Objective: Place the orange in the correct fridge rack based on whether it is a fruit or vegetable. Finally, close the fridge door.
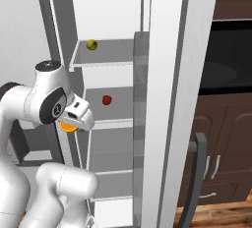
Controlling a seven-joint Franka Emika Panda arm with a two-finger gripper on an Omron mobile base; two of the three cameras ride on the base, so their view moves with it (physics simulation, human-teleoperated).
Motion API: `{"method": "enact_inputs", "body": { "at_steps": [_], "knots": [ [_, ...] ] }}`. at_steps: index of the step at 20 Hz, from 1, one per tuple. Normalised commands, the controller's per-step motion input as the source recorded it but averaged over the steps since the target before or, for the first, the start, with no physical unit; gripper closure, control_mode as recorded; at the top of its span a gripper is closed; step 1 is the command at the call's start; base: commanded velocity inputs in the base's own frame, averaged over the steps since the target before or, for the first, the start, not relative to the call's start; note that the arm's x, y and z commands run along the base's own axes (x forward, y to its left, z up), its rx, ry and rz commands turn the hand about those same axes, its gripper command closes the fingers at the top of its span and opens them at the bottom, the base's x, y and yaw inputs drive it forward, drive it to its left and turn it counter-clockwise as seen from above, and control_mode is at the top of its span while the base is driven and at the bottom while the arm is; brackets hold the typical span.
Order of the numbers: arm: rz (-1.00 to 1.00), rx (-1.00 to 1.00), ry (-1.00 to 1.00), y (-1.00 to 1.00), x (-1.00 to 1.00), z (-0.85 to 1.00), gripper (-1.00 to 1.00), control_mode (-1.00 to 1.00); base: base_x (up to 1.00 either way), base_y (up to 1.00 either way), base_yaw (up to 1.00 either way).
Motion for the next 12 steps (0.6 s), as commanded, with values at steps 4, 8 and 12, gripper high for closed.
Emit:
{"method": "enact_inputs", "body": {
  "at_steps": [4,8,12],
  "knots": [
    [0.0,0.0,-0.3,-0.33,0.09,0.48,1.0,-1.0,0.0,0.0,0.0],
    [0.04,0.0,-0.29,-0.2,0.6,0.58,1.0,-1.0,0.0,0.0,0.0],
    [0.02,0.0,-0.22,0.0,0.44,0.68,1.0,-1.0,0.0,0.0,0.0]
  ]
}}
